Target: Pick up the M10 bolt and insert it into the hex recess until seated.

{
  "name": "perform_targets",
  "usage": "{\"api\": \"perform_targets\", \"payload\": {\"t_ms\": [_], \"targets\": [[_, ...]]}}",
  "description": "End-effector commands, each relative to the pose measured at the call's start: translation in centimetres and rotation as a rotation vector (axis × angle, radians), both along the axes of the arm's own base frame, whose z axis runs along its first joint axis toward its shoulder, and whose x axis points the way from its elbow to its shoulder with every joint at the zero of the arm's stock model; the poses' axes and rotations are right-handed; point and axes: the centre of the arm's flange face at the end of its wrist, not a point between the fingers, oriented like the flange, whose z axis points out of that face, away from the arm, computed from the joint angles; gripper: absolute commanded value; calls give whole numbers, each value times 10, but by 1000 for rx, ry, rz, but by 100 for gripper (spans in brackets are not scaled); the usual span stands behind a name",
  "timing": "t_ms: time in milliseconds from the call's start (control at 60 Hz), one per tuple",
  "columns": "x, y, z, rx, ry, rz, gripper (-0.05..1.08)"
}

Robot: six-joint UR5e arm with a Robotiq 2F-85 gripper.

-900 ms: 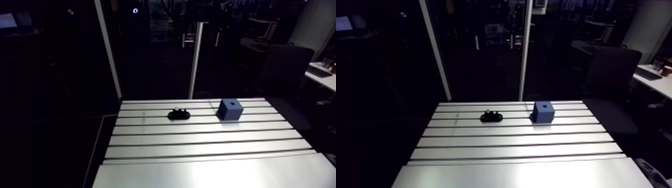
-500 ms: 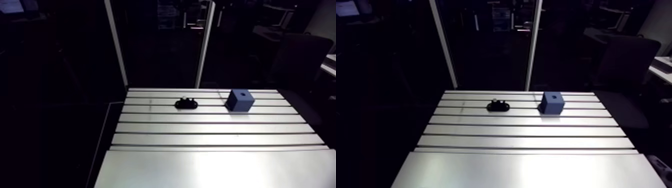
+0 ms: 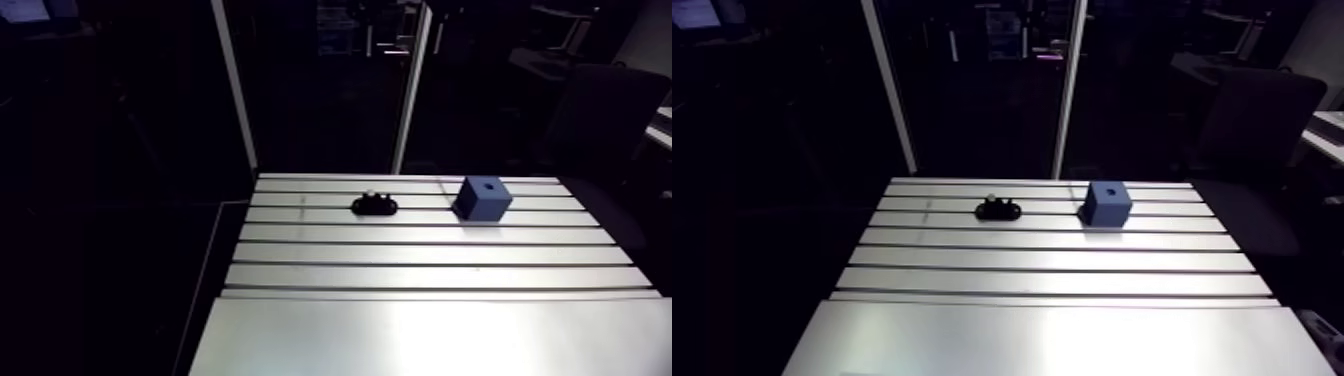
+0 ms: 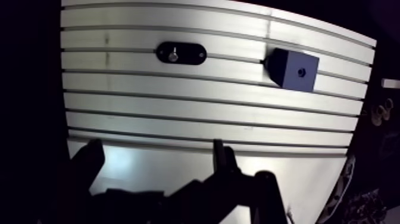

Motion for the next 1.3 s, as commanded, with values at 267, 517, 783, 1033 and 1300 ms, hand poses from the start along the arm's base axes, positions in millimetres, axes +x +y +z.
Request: {"api": "perform_targets", "payload": {"t_ms": [267,517,783,1033,1300], "targets": [[-3,-9,-54,-8,88,-21,1],[1,-31,-103,-11,151,-58,1],[-1,-30,-145,-19,207,-58,1],[-8,-21,-169,-18,176,-56,1],[-11,-21,-194,-34,143,-19,1]]}}
